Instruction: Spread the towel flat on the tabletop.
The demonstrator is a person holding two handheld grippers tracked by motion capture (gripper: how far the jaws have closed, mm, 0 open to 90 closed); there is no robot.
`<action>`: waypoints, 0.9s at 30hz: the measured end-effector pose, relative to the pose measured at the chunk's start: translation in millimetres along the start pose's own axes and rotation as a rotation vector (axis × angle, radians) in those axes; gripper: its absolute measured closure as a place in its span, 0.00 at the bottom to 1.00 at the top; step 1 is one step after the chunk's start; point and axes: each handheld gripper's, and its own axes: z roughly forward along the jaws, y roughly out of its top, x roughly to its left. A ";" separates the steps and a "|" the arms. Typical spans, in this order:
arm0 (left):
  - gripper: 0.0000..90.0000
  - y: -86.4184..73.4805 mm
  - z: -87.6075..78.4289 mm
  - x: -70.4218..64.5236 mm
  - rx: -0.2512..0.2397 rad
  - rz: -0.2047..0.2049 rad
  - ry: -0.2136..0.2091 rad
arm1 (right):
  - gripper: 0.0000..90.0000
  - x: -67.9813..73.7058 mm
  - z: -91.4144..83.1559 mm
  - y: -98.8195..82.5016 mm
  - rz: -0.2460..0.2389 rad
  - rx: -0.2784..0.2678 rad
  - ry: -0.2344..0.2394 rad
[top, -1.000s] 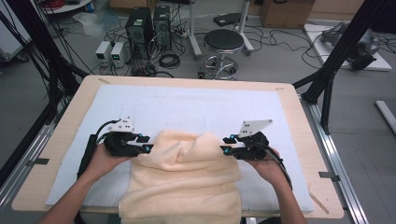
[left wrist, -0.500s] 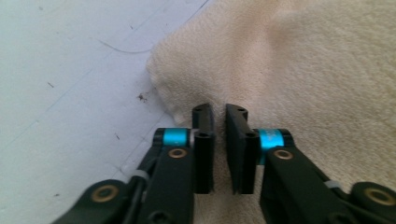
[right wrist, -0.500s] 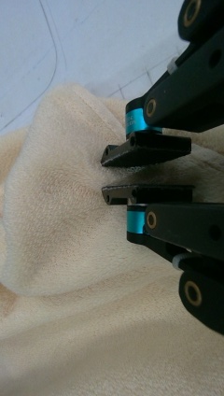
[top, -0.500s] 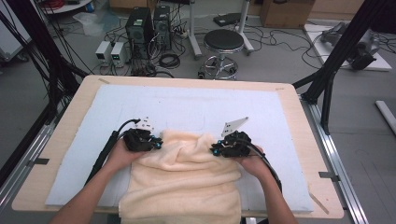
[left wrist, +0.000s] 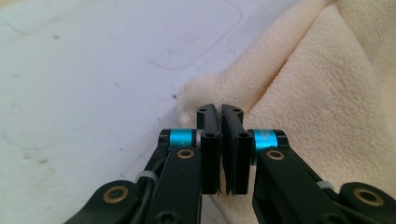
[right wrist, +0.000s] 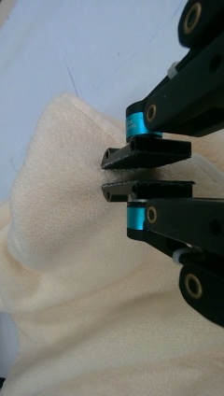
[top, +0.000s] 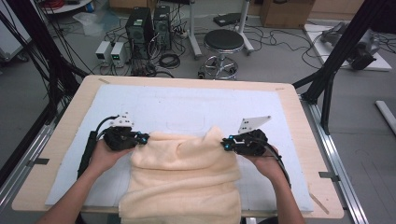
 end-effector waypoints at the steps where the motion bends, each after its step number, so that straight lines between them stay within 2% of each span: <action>1: 0.95 2.1 -5.0 -0.4 -0.012 -0.002 0.009 | 0.92 0.3 -4.1 1.1 -0.003 -0.002 -0.006; 2: 0.96 4.1 -10.3 -0.6 -0.028 0.000 0.015 | 0.92 1.3 -8.1 2.5 -0.006 -0.005 -0.018; 4: 0.96 6.2 -21.6 -1.8 -0.049 -0.007 0.067 | 0.95 3.6 -16.1 5.5 -0.024 -0.005 -0.038; 6: 0.96 3.1 -32.2 0.3 -0.086 -0.047 0.056 | 0.95 5.7 -24.6 5.6 -0.025 0.004 -0.051; 9: 0.96 -5.0 -34.6 -6.8 -0.063 -0.049 0.030 | 0.95 9.9 -30.2 -0.2 -0.020 0.011 -0.046; 11: 0.96 -12.2 -31.6 -15.4 -0.021 -0.014 0.023 | 0.95 14.6 -27.8 -5.2 -0.020 0.034 -0.036; 14: 0.95 -29.4 -28.3 -22.6 0.021 -0.025 -0.024 | 0.95 21.5 -23.4 -16.6 -0.014 0.057 -0.024; 17: 0.95 -45.7 -23.8 -28.2 0.067 -0.026 -0.079 | 0.95 27.1 -17.9 -30.6 0.005 0.091 0.016; 19: 0.94 -49.4 -21.6 -31.8 0.075 -0.003 -0.089 | 0.95 30.3 -12.3 -36.8 -0.006 0.127 0.022; 21: 0.91 -44.0 -22.5 -30.9 0.062 0.002 -0.093 | 0.93 30.8 -11.7 -36.7 0.000 0.124 0.025; 23: 0.80 -36.8 -25.3 -28.7 0.036 -0.012 -0.095 | 0.86 28.5 -15.8 -31.0 0.006 0.089 0.015; 27: 0.71 -17.9 -31.6 -23.6 -0.032 -0.014 -0.085 | 0.78 22.3 -27.4 -15.9 -0.001 0.017 -0.004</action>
